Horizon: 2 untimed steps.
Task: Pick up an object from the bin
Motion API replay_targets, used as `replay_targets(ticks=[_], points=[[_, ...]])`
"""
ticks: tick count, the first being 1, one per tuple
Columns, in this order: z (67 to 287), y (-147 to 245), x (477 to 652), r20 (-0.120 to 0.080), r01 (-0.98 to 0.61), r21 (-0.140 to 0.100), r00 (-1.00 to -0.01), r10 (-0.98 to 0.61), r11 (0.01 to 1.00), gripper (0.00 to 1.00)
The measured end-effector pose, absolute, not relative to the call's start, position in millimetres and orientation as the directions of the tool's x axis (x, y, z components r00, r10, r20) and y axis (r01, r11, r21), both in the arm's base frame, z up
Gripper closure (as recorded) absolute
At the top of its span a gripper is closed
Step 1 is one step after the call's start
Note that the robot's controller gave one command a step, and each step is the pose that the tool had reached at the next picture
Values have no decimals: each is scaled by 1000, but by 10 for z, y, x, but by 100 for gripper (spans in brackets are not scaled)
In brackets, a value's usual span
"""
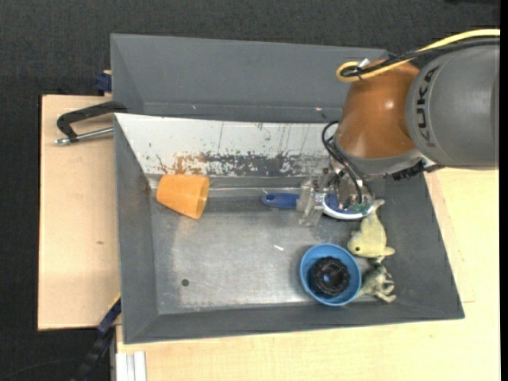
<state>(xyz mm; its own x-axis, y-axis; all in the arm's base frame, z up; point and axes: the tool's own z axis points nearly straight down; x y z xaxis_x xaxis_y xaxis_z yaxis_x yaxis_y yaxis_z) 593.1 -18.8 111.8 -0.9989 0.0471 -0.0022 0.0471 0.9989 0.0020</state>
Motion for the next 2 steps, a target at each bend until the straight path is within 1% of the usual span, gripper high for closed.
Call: replay_targets(ticks=[1, 2], points=[[1118, -188, 5931, -2, 47, 2, -999, 47, 999, 0], [1118, -188, 5931, -2, 47, 2, -999, 47, 999, 100]])
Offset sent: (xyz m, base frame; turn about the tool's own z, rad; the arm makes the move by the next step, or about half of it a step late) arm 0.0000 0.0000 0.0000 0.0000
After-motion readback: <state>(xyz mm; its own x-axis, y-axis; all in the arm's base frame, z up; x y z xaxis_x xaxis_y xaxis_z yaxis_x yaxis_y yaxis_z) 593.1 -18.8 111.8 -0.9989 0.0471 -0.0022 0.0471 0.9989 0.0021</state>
